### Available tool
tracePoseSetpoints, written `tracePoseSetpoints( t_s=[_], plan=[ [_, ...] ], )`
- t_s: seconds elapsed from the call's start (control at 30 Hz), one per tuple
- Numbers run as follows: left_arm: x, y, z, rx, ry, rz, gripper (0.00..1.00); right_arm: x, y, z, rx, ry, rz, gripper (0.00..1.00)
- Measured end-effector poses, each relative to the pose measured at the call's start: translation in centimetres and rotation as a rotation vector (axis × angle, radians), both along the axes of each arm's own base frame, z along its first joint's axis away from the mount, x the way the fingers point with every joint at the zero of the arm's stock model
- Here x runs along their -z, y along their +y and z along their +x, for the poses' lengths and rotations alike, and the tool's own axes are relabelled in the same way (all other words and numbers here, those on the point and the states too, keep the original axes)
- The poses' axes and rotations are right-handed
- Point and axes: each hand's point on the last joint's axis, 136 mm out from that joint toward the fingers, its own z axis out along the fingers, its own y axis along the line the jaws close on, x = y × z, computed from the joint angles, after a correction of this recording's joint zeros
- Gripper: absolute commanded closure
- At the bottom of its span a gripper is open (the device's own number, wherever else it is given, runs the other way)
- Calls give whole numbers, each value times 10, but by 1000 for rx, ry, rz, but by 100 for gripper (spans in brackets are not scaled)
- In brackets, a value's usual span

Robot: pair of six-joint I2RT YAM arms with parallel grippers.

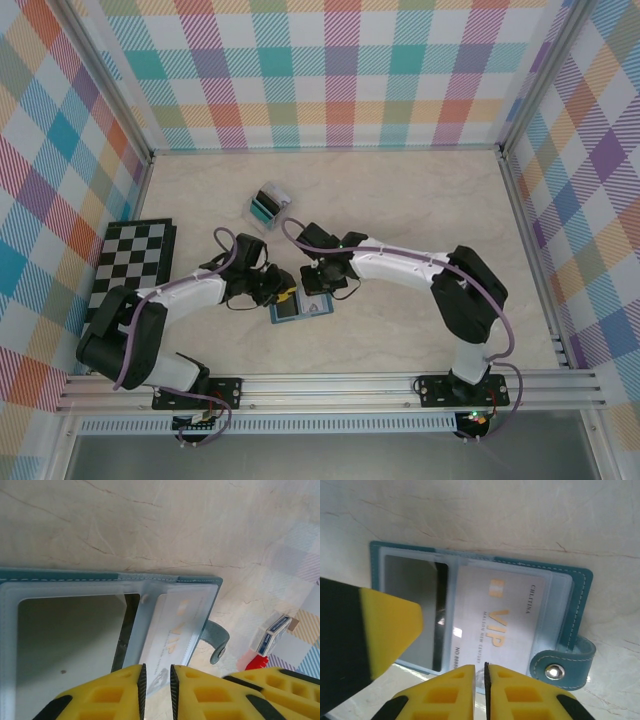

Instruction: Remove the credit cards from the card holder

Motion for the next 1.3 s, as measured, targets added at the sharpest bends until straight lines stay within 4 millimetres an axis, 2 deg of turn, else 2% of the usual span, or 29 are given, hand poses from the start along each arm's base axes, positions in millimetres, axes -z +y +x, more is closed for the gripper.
tracePoseSetpoints(
  t_s=[0.37,1.0,1.3],
  plan=[
    [15,-7,-3,39,51,-19,78,25,-12,2,56,92,-42,85],
    [18,-10,-6,79,48,-27,80,43,-21,-3,86,149,-92,85],
    [24,-10,-7,111,39,-17,80,43,-22,-2,90,158,-93,85]
  ],
)
